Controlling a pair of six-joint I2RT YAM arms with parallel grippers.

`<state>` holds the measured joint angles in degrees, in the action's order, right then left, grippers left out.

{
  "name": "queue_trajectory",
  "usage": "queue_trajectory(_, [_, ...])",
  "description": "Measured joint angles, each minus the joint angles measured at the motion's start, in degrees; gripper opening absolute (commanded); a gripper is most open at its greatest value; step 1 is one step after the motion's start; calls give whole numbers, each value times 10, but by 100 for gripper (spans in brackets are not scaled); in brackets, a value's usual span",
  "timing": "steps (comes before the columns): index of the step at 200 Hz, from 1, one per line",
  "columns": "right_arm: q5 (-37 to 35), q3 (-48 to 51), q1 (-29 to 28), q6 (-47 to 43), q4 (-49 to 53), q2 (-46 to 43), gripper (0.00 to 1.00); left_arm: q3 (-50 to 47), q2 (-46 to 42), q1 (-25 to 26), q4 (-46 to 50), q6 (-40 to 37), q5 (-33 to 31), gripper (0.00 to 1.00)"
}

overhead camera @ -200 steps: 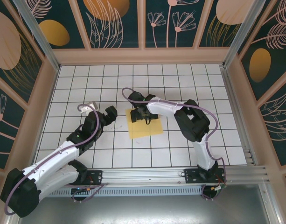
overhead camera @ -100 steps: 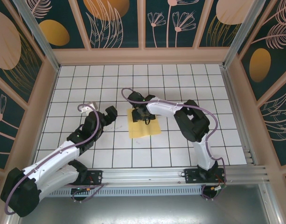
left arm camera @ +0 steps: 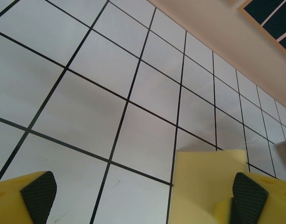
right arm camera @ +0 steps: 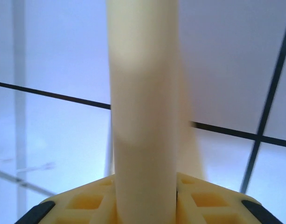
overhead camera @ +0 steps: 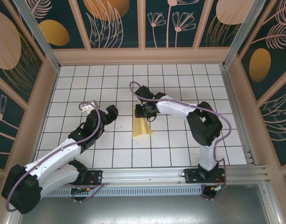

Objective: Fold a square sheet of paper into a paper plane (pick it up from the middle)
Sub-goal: Fold the square sheet of paper in half at the center of the table.

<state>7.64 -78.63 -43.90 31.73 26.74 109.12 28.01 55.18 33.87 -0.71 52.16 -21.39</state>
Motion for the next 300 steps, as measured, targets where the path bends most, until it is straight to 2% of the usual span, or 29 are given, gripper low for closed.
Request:
queue_trajectory(43, [182, 103, 74, 69, -189, -91, 33, 1, 0, 0, 5, 4, 6, 99])
queue_trajectory(58, [221, 137, 97, 91, -239, -96, 34, 4, 4, 0, 5, 4, 15, 99])
queue_trajectory(77, [238, 163, 114, 98, -253, -93, 35, 12, 18, 0, 1, 3, 35, 99])
queue_trajectory(115, [237, 186, 120, 91, -254, -64, 39, 42, 72, 0, -11, -5, 87, 99])
queue_trajectory(135, [229, 194, 120, 86, -246, -53, 49, 60, 107, 0, -17, -9, 113, 99])
queue_trajectory(145, [221, 194, 120, 77, -239, -50, 59, 68, 121, 0, -19, -10, 125, 99])
queue_trajectory(173, [200, 195, 125, 62, -218, -50, 63, 80, 146, 0, -23, -11, 152, 99])
queue_trajectory(233, [158, 198, 153, 33, -166, -74, 65, 85, 164, 0, -28, -14, 184, 99])
queue_trajectory(300, [94, 199, 154, 17, -113, -76, 67, 103, 206, 0, -43, -25, 236, 94])
